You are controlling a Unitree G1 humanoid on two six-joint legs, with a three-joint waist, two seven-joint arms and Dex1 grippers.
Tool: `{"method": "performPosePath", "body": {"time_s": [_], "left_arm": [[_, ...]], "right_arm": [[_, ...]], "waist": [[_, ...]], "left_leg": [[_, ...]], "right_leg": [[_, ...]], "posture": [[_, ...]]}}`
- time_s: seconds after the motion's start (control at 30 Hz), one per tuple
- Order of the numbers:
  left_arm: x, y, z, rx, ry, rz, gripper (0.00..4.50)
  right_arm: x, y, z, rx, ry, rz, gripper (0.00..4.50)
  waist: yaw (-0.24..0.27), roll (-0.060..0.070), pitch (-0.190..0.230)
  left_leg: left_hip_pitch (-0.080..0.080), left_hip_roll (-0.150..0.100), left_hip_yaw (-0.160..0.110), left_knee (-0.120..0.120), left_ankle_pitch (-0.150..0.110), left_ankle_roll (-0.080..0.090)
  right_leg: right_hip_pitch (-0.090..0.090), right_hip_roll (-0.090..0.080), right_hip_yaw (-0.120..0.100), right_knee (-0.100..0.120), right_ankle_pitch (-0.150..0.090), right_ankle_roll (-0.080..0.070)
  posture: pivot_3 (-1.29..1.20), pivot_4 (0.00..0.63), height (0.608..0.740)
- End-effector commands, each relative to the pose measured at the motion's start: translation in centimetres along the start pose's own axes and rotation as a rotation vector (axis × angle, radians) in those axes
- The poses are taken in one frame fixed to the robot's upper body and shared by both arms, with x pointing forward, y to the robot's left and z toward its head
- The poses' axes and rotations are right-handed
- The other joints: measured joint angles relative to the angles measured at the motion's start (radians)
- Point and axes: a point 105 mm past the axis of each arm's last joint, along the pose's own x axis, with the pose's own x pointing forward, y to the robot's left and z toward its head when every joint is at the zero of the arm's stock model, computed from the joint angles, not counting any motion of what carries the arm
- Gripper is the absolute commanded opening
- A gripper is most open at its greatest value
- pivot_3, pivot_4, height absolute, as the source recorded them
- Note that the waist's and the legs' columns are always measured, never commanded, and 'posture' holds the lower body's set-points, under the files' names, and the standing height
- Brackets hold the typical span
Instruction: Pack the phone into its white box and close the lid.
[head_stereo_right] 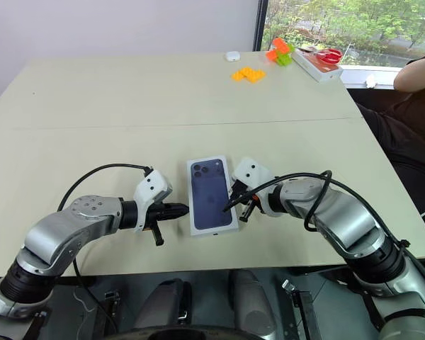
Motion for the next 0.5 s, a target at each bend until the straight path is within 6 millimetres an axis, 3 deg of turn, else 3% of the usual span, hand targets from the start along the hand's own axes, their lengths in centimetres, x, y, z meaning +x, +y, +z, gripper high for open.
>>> {"method": "performPosePath", "body": {"time_s": [0.03, 0.5], "left_arm": [[0.05, -0.65, 1.58, 0.059, -0.055, -0.026, 0.0], [-0.11, -1.07, 1.84, 0.064, -0.064, -0.041, 0.0]], "right_arm": [[-0.03, 0.8, 0.59, -0.023, -0.03, 0.026, 0.03], [-0.37, 0.54, 0.51, -0.03, -0.025, 0.021, 0.03]], "waist": [[0.0, 0.0, 0.0], [-0.001, 0.0, 0.0]], "left_leg": [[0.0, 0.0, 0.0, 0.0, 0.0, 0.0], [0.0, 0.0, 0.0, 0.0, 0.0, 0.0]], "right_leg": [[0.0, 0.0, 0.0, 0.0, 0.0, 0.0], [0.0, 0.0, 0.0, 0.0, 0.0, 0.0]], "posture": [[0.0, 0.15, 0.74], [0.0, 0.15, 0.74]]}}
